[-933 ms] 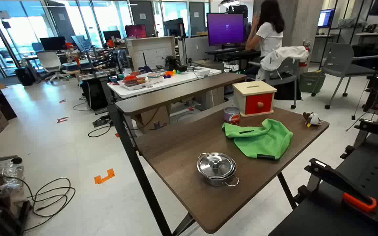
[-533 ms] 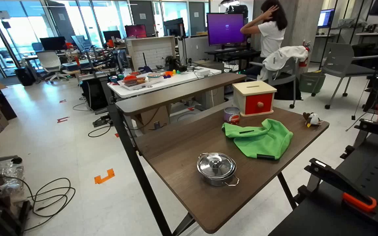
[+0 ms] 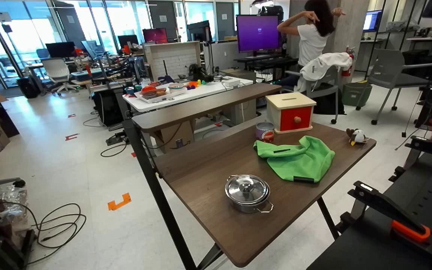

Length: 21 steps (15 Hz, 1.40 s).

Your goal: Open the drawer

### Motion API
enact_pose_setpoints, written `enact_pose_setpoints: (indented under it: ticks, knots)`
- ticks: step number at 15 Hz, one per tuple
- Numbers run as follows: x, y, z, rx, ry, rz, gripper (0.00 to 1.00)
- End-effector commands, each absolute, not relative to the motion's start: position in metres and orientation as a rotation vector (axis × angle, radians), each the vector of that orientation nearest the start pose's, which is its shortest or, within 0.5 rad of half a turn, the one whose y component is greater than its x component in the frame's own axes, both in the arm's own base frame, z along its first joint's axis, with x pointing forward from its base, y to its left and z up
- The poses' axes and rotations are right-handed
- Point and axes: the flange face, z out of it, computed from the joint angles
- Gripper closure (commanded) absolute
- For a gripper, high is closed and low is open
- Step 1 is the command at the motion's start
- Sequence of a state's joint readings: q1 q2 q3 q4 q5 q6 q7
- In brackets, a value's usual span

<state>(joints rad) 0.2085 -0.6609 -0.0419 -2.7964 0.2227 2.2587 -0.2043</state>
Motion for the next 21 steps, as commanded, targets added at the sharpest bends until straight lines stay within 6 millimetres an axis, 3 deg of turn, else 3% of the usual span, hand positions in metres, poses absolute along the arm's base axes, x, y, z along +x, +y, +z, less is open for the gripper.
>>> enact_pose_setpoints:
  ticks: [1, 7, 11, 16, 21]
  knots:
    - [0.353, 0.061, 0.395, -2.926, -0.187, -0.246, 0.0]
    - [0.41, 0.051, 0.346, -2.961, 0.124, -0.448, 0.0]
    - [0.464, 0.041, 0.311, -2.949, 0.369, -0.488, 0.0]
    - [0.538, -0.004, 0.271, -2.927, 0.681, -0.416, 0.0]
    - [0.583, -0.043, 0.231, -2.912, 0.842, -0.401, 0.0]
